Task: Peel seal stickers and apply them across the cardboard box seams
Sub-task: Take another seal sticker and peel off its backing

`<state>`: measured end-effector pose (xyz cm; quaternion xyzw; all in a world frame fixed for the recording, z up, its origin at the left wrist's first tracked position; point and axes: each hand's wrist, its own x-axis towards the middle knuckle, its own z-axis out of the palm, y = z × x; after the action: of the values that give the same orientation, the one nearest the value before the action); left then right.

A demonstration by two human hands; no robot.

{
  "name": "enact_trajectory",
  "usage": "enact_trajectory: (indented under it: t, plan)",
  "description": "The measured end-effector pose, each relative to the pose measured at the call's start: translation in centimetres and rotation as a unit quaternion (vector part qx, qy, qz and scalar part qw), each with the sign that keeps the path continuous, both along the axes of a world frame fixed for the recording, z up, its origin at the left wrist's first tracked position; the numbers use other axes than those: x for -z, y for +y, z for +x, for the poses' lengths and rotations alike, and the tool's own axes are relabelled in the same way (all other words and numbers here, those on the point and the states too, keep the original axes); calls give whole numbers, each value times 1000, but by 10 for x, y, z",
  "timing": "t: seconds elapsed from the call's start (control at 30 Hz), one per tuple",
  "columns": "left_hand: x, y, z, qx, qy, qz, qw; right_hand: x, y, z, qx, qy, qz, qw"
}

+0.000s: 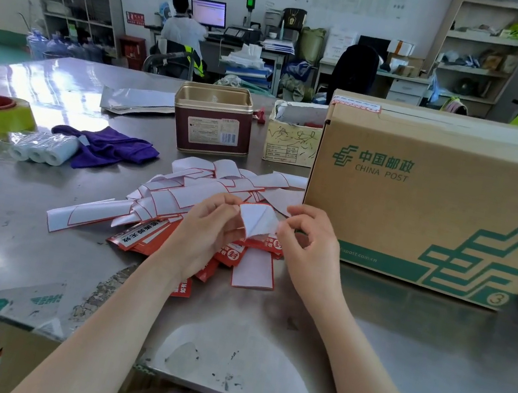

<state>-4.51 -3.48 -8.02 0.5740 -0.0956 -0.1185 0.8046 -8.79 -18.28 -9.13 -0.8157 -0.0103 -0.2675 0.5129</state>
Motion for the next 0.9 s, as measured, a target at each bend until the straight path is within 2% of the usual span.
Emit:
enact_trajectory:
  t: [0.13, 0.23, 0.3, 0.43, 0.57, 0.67, 0.73, 0.8, 0.9]
  plan:
    - [0, 6, 7, -42, 40, -74, 996, -8, -2, -6, -46, 6, 49, 998]
    - [1, 11, 13, -50, 52, -124, 990, -16, -3, -11, -99, 21, 180, 978]
    - [0, 12, 14, -84, 51, -144, 985, -20, -5, -10, -120, 27, 286, 950]
    - [0, 13, 11, -214, -13, 6, 977, -21, -9, -8, -112, 6, 403, 908]
    - [6, 20, 18, -319, -42, 118, 939, -21, -13, -5, -85, -16, 452, 888]
    - [13, 25, 26, -403, -114, 278, 865, -18, -15, -4, -35, -19, 443, 896]
    - [18, 27, 29, -429, -117, 394, 804, -15, -16, -3, -14, -8, 421, 907]
    - [19, 28, 30, -414, -94, 497, 757, -14, -16, -3, -1, -1, 390, 921]
    - [21, 29, 28, -386, -82, 579, 714, -13, -13, -3, 8, -5, 329, 944]
